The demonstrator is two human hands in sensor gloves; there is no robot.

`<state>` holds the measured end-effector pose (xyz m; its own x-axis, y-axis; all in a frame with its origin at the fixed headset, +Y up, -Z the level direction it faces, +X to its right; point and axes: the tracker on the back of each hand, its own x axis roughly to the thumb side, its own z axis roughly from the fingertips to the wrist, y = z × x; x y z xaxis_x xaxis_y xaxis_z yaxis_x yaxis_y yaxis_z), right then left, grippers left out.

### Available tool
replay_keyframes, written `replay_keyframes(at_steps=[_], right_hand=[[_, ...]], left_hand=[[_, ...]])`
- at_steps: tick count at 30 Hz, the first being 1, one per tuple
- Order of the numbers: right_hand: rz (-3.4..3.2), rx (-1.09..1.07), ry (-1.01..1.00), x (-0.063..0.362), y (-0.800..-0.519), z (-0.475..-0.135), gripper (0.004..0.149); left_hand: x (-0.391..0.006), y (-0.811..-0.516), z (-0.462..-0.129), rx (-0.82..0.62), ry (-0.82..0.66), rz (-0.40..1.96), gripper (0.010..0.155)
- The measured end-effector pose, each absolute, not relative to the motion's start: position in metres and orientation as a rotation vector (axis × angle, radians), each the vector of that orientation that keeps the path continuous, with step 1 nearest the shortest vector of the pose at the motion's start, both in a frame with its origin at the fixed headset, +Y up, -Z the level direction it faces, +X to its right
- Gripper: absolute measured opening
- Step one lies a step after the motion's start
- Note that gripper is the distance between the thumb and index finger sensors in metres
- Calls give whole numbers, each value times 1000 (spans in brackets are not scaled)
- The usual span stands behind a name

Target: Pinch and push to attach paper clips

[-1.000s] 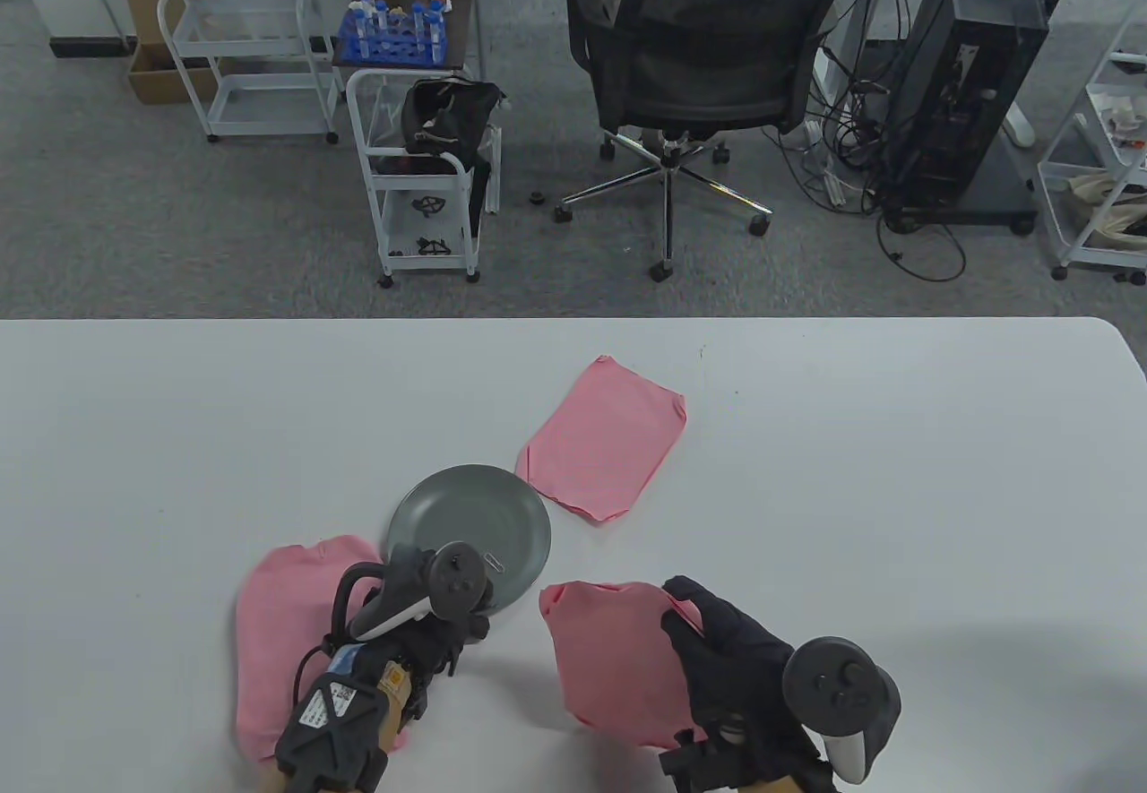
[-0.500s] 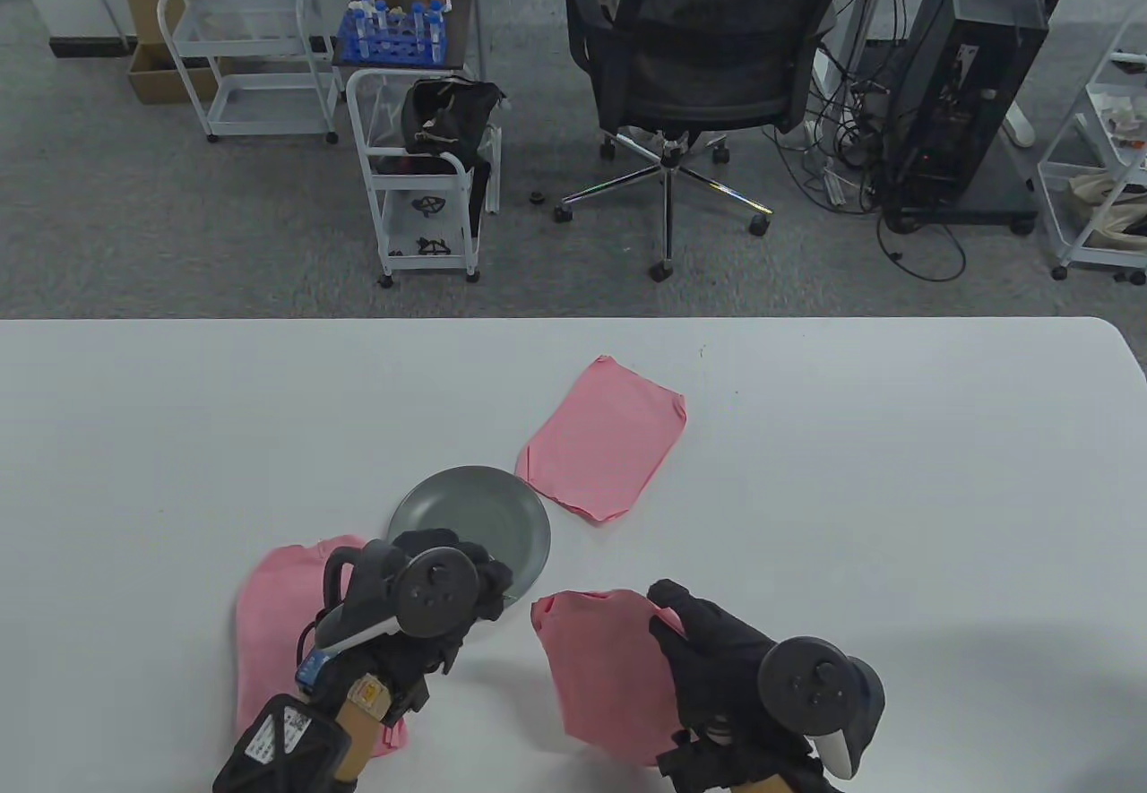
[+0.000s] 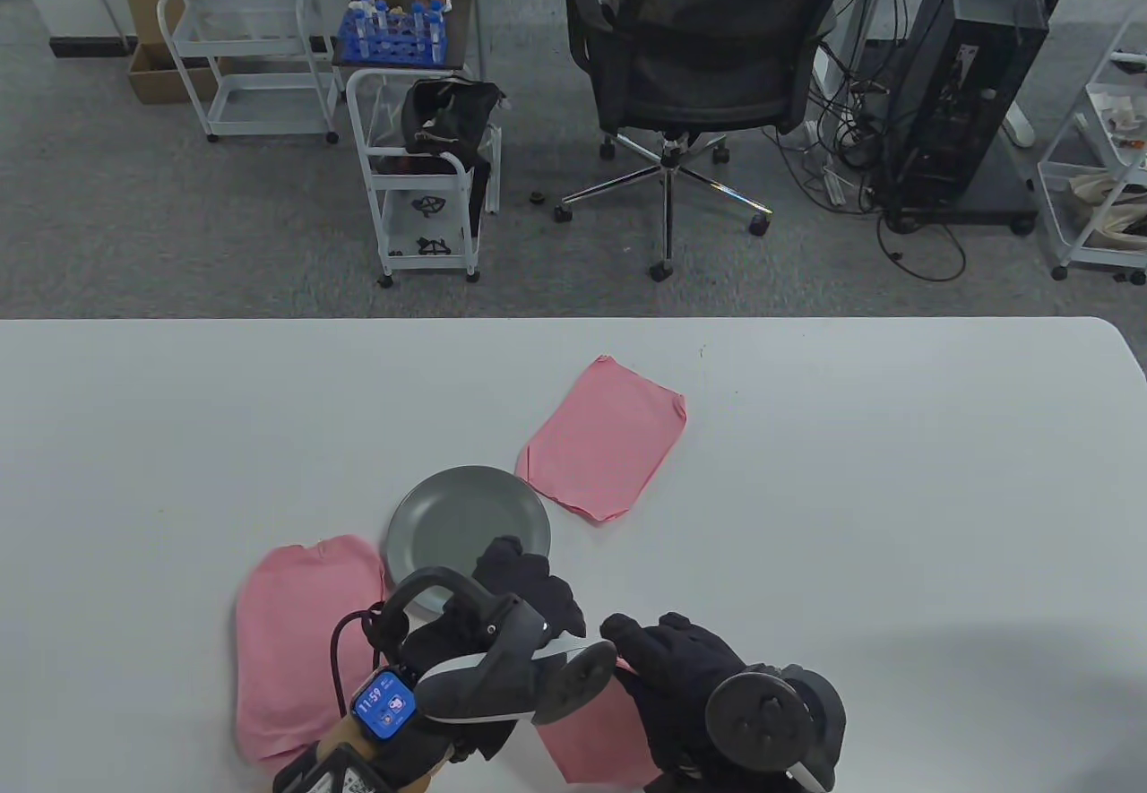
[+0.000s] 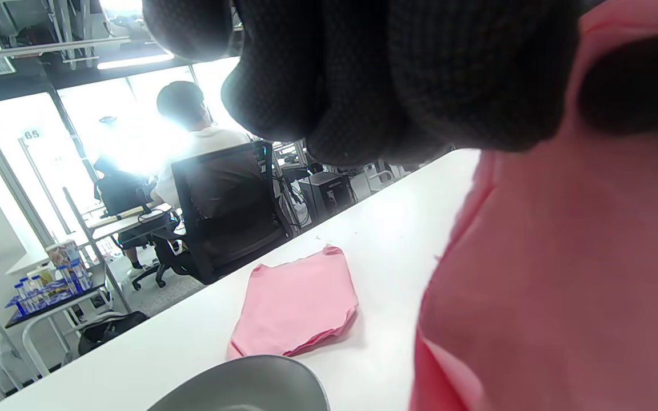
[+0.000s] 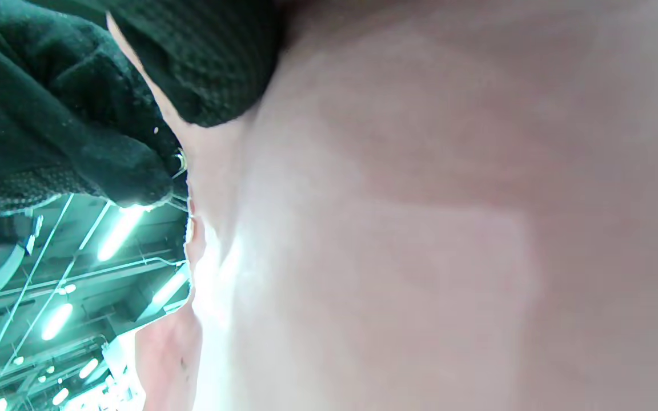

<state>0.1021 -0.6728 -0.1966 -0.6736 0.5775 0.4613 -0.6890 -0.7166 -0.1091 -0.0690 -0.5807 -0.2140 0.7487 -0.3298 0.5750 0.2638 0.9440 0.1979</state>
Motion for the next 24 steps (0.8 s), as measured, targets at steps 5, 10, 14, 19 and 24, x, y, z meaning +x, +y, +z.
replay_keyframes(at_steps=[5, 10, 14, 19, 24], right_hand=[[2359, 534, -351, 102, -672, -197, 39], [2375, 549, -337, 101, -672, -197, 39], [2378, 560, -326, 101, -672, -198, 39], [2364, 564, -316, 100, -672, -198, 39], [2301, 556, -295, 99, -672, -197, 40]], left_hand=[[-63, -579, -215, 111, -654, -362, 41], [-59, -580, -217, 98, -677, -395, 41], [-59, -581, -218, 90, -699, -389, 41], [-58, -582, -217, 75, -708, -390, 41], [-56, -582, -217, 41, -725, -352, 40]])
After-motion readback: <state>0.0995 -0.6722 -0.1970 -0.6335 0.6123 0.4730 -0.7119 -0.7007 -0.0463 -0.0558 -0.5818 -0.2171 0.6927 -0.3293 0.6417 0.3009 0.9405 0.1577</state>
